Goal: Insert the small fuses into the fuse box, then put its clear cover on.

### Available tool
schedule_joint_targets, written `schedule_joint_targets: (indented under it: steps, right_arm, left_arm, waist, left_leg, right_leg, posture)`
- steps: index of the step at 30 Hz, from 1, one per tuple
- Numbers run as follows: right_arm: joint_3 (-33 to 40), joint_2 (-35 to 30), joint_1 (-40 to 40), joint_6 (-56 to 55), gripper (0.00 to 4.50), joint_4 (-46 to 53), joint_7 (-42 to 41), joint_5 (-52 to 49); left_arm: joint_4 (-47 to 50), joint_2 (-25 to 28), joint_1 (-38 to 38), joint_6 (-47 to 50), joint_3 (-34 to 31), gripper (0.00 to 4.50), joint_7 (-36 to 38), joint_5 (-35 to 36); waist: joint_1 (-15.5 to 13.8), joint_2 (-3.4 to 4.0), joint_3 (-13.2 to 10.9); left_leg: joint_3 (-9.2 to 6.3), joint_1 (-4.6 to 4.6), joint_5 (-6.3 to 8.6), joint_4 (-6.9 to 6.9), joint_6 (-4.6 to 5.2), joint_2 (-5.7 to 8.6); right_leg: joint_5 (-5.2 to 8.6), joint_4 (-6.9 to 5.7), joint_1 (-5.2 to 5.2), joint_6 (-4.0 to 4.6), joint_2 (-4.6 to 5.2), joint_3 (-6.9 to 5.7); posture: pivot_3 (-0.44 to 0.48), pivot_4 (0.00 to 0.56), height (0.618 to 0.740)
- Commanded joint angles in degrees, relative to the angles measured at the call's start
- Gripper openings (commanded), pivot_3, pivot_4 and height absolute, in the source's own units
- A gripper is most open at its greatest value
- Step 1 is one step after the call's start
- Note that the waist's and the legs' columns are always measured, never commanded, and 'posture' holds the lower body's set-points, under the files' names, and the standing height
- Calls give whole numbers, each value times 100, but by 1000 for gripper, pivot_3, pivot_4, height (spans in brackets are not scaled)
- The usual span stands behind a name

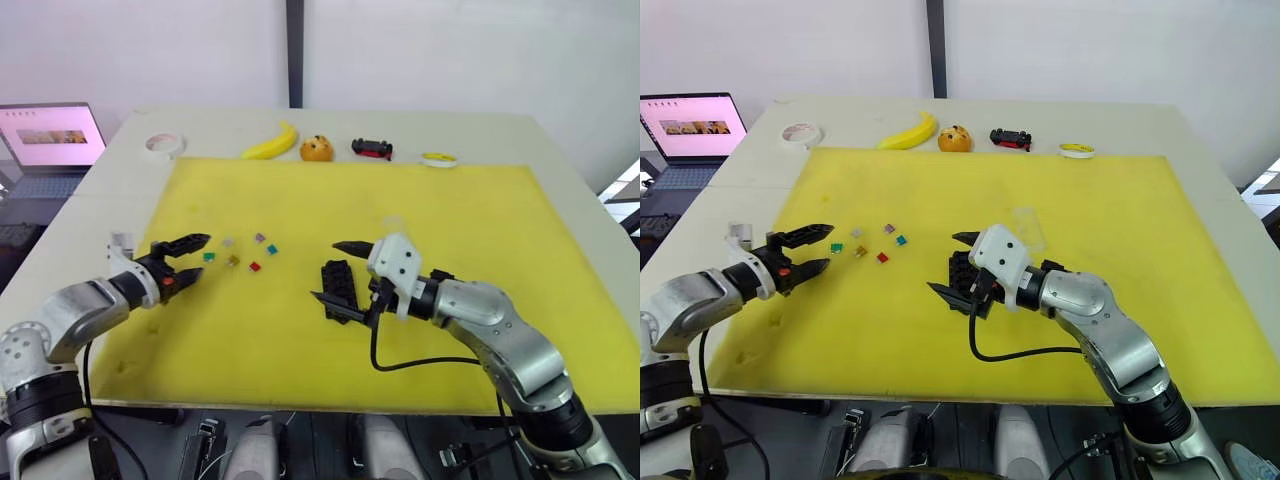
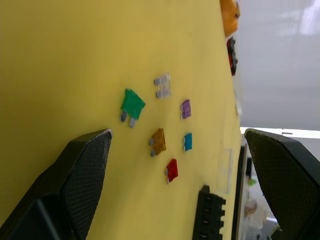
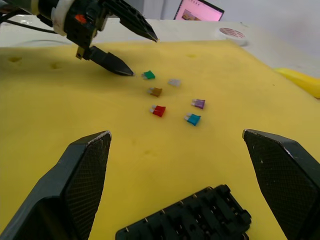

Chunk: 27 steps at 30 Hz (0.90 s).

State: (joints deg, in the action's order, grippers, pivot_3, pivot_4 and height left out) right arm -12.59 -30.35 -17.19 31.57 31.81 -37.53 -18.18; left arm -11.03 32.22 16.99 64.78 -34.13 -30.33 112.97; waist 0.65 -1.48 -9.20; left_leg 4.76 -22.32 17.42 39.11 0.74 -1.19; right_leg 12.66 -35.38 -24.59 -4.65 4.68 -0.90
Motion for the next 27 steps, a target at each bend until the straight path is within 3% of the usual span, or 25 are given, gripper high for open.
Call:
schedule_joint_targets:
  steps: [1,11,27]
  right_arm:
    - [101,-6,-162,-100,4500,165,-55,-14]
    - [-28,28,-330,-59,4500,91,-233,-34]
    - [42,7,-320,84,4500,134,-243,-65]
  left_arm:
    - [190,12,-130,2,-214,4486,113,3]
    - [248,-226,-257,78,70,4486,424,3]
    - [129,-669,203,-522,550,4486,138,3]
  waist:
    - [-1,1,-1]
    - [-16,1,-1]
    - [-146,1,-1]
  left_leg:
    - [0,0,0,-1,0,0]
    - [-2,-2,0,-1,1,3]
    - [-10,-4,5,-1,9,17]
  right_leg:
    - [0,0,0,0,0,0]
    - [0,8,3,1,6,-5]
    - [0,11,6,2,41,-14]
  posture:
    - [0,150,740]
    - [0,150,740]
    - [0,150,740]
